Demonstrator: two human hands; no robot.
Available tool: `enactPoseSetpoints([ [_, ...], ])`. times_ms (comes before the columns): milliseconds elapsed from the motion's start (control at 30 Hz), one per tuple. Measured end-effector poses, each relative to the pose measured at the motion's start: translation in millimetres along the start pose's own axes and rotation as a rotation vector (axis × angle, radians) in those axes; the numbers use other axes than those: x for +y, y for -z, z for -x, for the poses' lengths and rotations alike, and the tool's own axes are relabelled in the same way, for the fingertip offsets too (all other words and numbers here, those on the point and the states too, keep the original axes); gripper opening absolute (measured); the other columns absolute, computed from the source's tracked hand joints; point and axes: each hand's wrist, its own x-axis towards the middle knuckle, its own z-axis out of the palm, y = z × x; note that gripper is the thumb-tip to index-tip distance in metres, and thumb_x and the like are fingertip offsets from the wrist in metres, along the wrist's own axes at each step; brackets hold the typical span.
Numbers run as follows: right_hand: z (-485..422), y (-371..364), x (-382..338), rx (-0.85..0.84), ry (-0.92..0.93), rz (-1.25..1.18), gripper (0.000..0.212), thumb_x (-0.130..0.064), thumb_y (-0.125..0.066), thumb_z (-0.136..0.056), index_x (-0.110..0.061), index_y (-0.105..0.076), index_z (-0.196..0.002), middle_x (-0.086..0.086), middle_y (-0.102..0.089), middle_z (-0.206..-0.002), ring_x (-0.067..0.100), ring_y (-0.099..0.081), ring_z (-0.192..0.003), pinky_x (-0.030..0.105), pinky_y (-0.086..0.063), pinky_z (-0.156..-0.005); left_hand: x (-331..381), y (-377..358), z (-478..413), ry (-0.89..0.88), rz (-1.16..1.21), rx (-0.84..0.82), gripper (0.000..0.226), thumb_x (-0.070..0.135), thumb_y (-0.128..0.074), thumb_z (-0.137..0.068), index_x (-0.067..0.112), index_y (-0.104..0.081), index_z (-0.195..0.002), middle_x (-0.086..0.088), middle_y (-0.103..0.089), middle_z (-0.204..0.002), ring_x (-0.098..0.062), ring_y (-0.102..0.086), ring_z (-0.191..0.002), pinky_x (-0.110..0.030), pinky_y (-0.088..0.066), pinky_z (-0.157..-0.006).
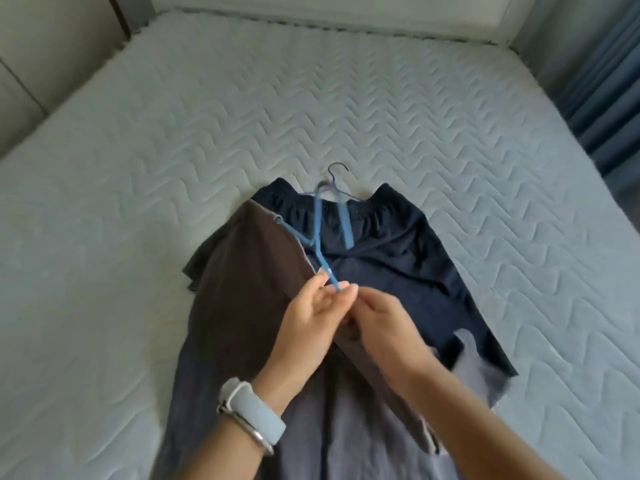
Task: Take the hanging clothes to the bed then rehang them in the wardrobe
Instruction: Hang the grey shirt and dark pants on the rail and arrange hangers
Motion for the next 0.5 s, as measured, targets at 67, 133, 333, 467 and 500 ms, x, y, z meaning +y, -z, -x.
enactPoseSetpoints([
  [67, 41.1, -10.8, -24.7, -0.066, 0.068, 0.052, 0.026, -0.011, -0.04, -0.095, -0.007, -0.065, -0.089, -0.003, -0.06, -0.069, 0.007, -0.053, -0.064, 0.026, -0.047, -0.064, 33.5, 9.8, 20.4, -0.009, -0.075, 0.025, 0.04, 0.035, -0.064, -0.075, 0.014, -0.057, -0.109, -0.002, -0.071, -0.101, -0.01, -0.064, -0.101, -0.026, -0.051, -0.09],
  [133, 78.5, -12.1, -55.0, -0.129, 0.13, 0.085, 0.03, -0.012, -0.039, -0.096, -0.016, -0.067, -0.086, 0.0, -0.068, -0.074, 0.013, -0.06, -0.07, 0.036, -0.051, -0.075, 65.7, 28.7, 46.6, -0.032, -0.143, 0.031, 0.022, 0.017, -0.05, -0.089, 0.011, -0.052, -0.11, 0.005, -0.07, -0.085, 0.0, -0.067, -0.076, -0.016, -0.053, -0.065],
  [333, 153.1, 25.8, -180.3, -0.098, 0.383, 0.177, 0.021, -0.009, -0.051, -0.09, -0.013, -0.071, -0.096, 0.002, -0.073, -0.091, 0.015, -0.067, -0.091, 0.03, -0.05, -0.092, 176.3, 92.0, 153.4, -0.233, -0.424, 0.082, 0.016, 0.008, -0.036, -0.096, 0.014, -0.05, -0.091, 0.001, -0.069, -0.08, 0.003, -0.062, -0.049, -0.01, -0.047, -0.061],
  [467, 189.8, 32.7, -267.7, -0.031, 0.665, 0.296, 0.026, -0.014, -0.051, -0.091, -0.015, -0.064, -0.114, 0.005, -0.067, -0.113, 0.018, -0.061, -0.107, 0.018, -0.041, -0.085, 256.6, 132.5, 240.7, -0.422, -0.781, 0.174, 0.019, 0.02, -0.038, -0.096, 0.028, -0.051, -0.085, 0.013, -0.066, -0.078, -0.012, -0.064, -0.068, -0.025, -0.048, -0.074],
  [500, 201.3, 31.4, -286.7, -0.026, 0.746, 0.345, 0.03, -0.017, -0.052, -0.092, -0.016, -0.06, -0.12, 0.004, -0.062, -0.121, 0.017, -0.057, -0.112, 0.013, -0.035, -0.083, 274.1, 142.4, 262.7, -0.459, -0.85, 0.207, 0.02, 0.022, -0.039, -0.096, 0.032, -0.051, -0.083, 0.016, -0.065, -0.077, -0.01, -0.062, -0.065, -0.027, -0.047, -0.074],
])
